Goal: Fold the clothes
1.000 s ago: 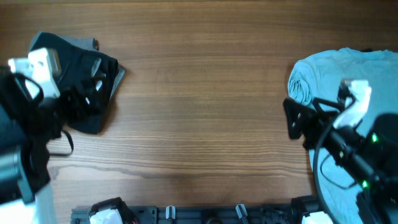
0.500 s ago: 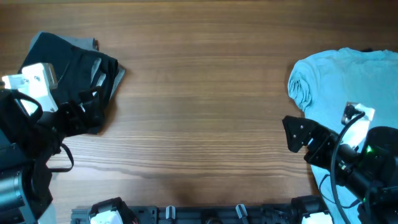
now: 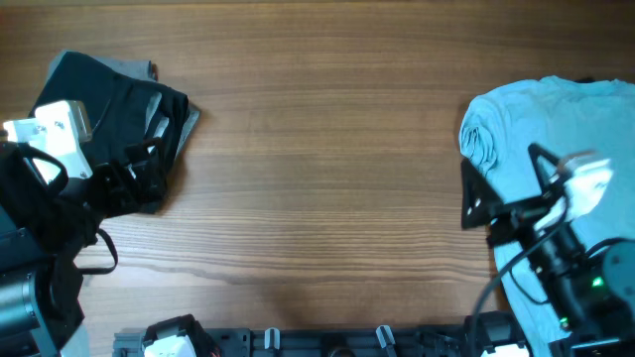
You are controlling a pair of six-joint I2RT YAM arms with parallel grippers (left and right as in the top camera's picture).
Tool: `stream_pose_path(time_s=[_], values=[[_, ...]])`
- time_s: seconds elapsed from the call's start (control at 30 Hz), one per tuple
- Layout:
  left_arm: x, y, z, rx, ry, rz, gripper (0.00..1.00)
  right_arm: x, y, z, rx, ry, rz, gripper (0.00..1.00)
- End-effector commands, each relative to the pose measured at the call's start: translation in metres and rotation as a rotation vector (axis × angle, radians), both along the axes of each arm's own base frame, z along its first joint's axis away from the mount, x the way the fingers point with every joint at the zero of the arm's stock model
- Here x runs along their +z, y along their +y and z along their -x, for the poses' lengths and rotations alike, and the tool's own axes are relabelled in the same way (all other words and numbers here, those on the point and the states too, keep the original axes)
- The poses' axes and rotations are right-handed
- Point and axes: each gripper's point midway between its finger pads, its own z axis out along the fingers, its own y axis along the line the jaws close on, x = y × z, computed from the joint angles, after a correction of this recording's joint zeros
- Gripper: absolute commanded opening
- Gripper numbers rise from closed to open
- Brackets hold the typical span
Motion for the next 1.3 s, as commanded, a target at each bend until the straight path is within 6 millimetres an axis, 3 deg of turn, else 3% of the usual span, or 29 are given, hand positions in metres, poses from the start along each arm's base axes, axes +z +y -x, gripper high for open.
stream_pose_path(time_s=[0.0, 0.17, 0.37, 0.53, 1.27], values=[[0.002, 0.0, 0.0, -0.006, -0.009, -0.02, 1.0, -0.063, -0.003, 0.0, 0.006, -0.013, 0.147, 1.0], [0.002, 0.0, 0.0, -0.007, -0.009, -0.02, 1.0, -0.149, 0.004, 0.005, 0.049, 0.028, 0.136, 1.0], [0.002, 0.0, 0.0, -0.007, -0.009, -0.02, 1.0, -0.194, 0.006, -0.011, 0.02, 0.0, -0.069, 0.99], [0.002, 0.0, 0.0, -0.007, -0.01, -0.02, 1.0, -0.188, 0.007, -0.016, 0.016, -0.064, -0.115, 1.0], [0.002, -0.003, 0.0, -0.022, -0.01, -0.02, 1.0, -0.19, 0.007, -0.017, 0.016, -0.057, -0.114, 1.0]])
